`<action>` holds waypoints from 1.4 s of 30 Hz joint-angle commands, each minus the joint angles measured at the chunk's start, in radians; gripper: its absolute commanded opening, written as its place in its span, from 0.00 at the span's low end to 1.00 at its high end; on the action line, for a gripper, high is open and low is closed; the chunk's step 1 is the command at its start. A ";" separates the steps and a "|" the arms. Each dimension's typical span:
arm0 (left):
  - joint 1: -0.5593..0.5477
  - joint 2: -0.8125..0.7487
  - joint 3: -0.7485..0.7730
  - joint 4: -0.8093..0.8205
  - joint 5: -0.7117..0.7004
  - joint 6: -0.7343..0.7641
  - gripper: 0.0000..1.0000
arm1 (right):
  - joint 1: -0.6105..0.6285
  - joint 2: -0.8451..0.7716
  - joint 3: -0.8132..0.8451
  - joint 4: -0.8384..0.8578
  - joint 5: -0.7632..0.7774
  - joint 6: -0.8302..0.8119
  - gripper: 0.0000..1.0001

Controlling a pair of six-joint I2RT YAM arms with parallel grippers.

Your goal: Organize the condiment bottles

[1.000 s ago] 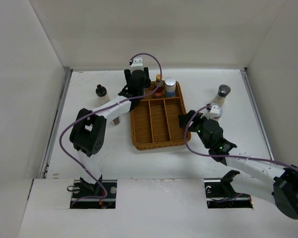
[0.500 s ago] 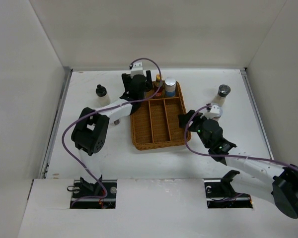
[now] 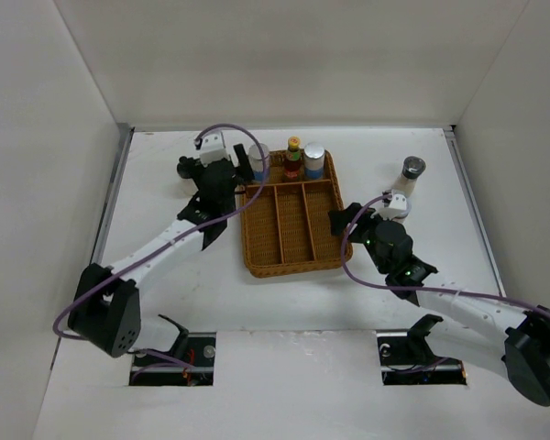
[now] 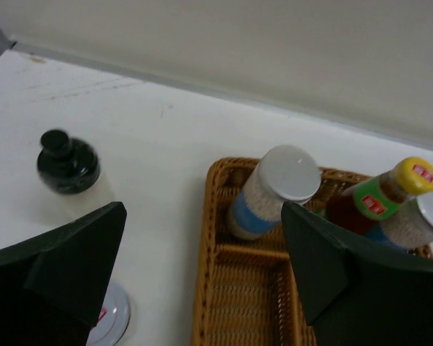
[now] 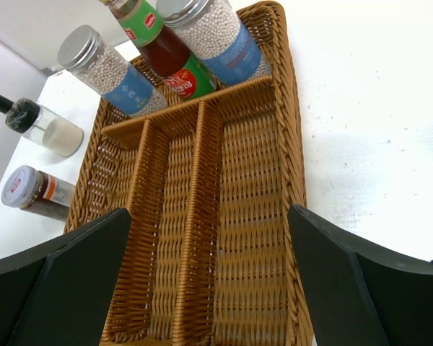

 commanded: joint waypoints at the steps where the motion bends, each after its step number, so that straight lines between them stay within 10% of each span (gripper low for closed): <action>1: 0.020 -0.056 -0.087 -0.197 -0.007 -0.101 0.90 | -0.003 -0.018 -0.009 0.050 -0.001 0.010 0.97; 17: 0.097 0.020 -0.178 -0.270 -0.004 -0.199 0.88 | -0.012 0.004 -0.004 0.047 -0.010 0.010 1.00; 28: 0.157 0.057 -0.192 -0.173 0.041 -0.230 0.44 | -0.020 0.001 -0.009 0.052 -0.013 0.010 1.00; 42: -0.104 -0.098 -0.015 -0.088 -0.105 -0.026 0.37 | -0.020 -0.004 -0.011 0.055 -0.013 0.013 1.00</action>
